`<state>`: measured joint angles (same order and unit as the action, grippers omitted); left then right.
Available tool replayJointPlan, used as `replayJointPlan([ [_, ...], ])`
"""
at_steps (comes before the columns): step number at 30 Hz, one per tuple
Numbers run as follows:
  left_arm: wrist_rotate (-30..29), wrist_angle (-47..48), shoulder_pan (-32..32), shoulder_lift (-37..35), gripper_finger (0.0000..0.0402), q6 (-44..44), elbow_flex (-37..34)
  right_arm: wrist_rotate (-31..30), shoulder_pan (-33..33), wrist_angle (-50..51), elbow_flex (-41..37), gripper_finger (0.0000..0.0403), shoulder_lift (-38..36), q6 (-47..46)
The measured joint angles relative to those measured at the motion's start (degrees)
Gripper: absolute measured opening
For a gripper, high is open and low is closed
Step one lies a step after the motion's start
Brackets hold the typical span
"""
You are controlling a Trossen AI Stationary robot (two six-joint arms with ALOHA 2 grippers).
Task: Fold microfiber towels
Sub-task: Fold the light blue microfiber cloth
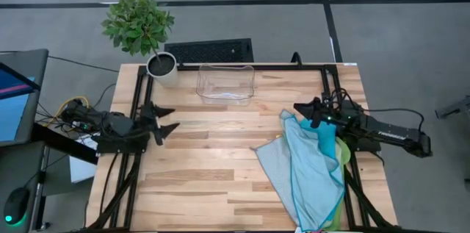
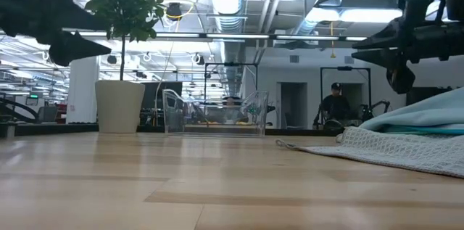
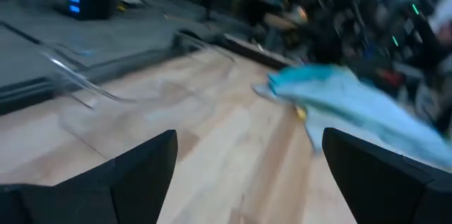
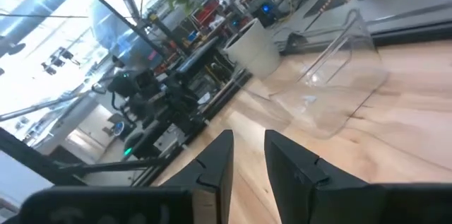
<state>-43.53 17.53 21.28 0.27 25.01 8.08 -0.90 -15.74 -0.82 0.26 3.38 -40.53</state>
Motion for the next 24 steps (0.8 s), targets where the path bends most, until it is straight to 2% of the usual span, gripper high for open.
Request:
replayJointPlan([
  [7,-8.3,-1.9,0.0,0.0,0.0345,2.8,0.2,-0.5,1.0,0.0,0.0,0.0107,0.0,0.4],
  [13,-10.0,-1.9,0.0,0.0,0.0345,9.6,0.2,-0.6,0.1,-0.1,0.0,0.0107,0.0,0.5],
  [21,-20.0,-1.9,0.0,0.0,0.0345,12.2,0.3,-0.8,-2.0,-0.1,0.0,0.0107,0.0,3.1],
  [24,-21.3,-1.8,0.0,0.0,0.0345,12.4,0.3,-1.3,-2.5,-0.2,0.0,0.0107,0.0,3.6],
])
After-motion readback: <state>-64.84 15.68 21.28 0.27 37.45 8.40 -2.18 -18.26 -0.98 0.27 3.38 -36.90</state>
